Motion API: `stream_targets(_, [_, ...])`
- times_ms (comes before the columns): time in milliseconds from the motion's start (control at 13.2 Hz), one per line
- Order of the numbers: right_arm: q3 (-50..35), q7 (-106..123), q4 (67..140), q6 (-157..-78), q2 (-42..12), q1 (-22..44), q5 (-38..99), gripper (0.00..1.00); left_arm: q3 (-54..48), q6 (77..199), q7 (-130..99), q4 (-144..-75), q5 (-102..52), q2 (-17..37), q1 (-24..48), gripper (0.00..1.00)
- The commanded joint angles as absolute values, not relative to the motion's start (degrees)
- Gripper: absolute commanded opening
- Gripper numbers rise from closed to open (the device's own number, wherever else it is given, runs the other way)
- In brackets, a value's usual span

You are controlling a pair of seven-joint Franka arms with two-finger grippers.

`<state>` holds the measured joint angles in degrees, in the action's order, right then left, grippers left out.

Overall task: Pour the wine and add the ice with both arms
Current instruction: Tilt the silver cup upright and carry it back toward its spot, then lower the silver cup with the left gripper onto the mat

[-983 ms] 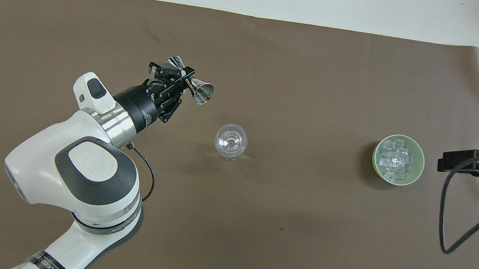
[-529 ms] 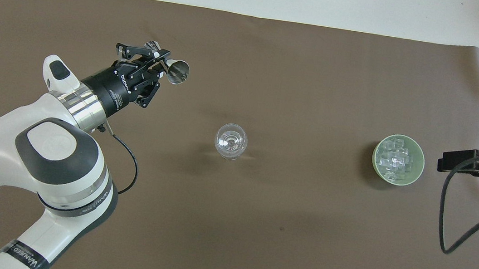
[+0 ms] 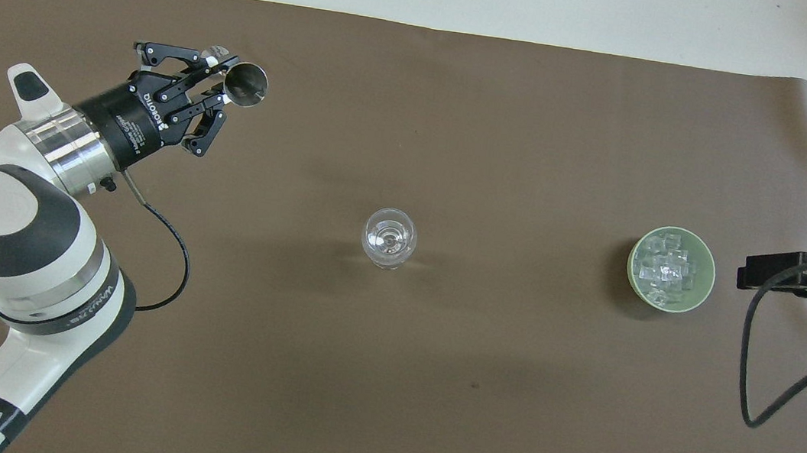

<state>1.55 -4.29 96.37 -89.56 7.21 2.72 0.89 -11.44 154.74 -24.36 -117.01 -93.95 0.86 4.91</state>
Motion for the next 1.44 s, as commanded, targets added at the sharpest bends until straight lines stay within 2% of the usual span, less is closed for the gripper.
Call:
stream_targets(0, [1.5, -3.5, 97.6, -88.9, 8.5, 2.6, 0.6, 1.00, -7.1, 146.9, -33.1, -117.2, -85.3, -0.5, 5.2, 0.00])
stream_targets(227, [1.5, -3.5, 97.6, -88.9, 8.5, 2.6, 0.6, 1.00, -1.6, 136.8, -37.2, -115.8, -78.5, -0.7, 5.2, 0.00])
stream_targets(681, [1.5, -3.5, 97.6, -88.9, 8.5, 2.6, 0.6, 1.00, 7.3, 122.5, -37.3, -115.9, -78.3, -0.1, 4.9, 0.00])
stream_targets(1361, [1.5, -3.5, 97.6, -88.9, 8.5, 2.6, 0.6, 1.00, 14.9, 111.6, -46.2, -117.3, -78.7, 2.3, 4.1, 0.00])
